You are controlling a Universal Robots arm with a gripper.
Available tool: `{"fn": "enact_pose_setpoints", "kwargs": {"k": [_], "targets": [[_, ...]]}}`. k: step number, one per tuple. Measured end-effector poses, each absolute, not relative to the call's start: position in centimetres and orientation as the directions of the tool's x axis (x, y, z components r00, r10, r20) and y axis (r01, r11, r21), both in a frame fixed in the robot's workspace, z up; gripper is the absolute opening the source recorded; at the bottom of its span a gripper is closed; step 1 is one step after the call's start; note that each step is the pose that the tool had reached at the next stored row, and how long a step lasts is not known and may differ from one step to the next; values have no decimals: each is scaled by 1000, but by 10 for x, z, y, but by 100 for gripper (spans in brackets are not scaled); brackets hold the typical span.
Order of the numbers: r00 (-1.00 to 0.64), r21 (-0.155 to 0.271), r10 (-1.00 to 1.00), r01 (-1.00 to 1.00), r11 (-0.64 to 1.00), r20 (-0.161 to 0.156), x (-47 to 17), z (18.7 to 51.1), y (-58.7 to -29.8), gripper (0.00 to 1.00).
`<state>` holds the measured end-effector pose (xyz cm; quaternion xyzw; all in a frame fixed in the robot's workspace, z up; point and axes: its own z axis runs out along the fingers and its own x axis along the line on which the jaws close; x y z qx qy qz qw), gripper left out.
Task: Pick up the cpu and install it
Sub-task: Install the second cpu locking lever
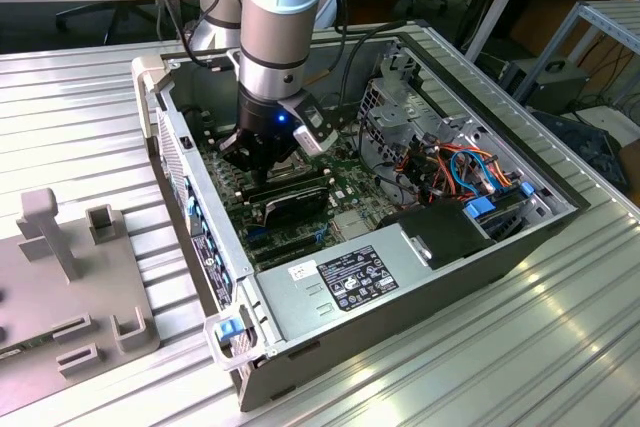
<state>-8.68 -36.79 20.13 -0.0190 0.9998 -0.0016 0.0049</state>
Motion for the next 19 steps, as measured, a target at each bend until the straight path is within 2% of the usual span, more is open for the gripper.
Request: {"fn": "enact_pose_setpoints", "kwargs": {"k": [19], "targets": [[-999, -5, -38, -38, 999, -15, -90, 199, -368, 11]]}}
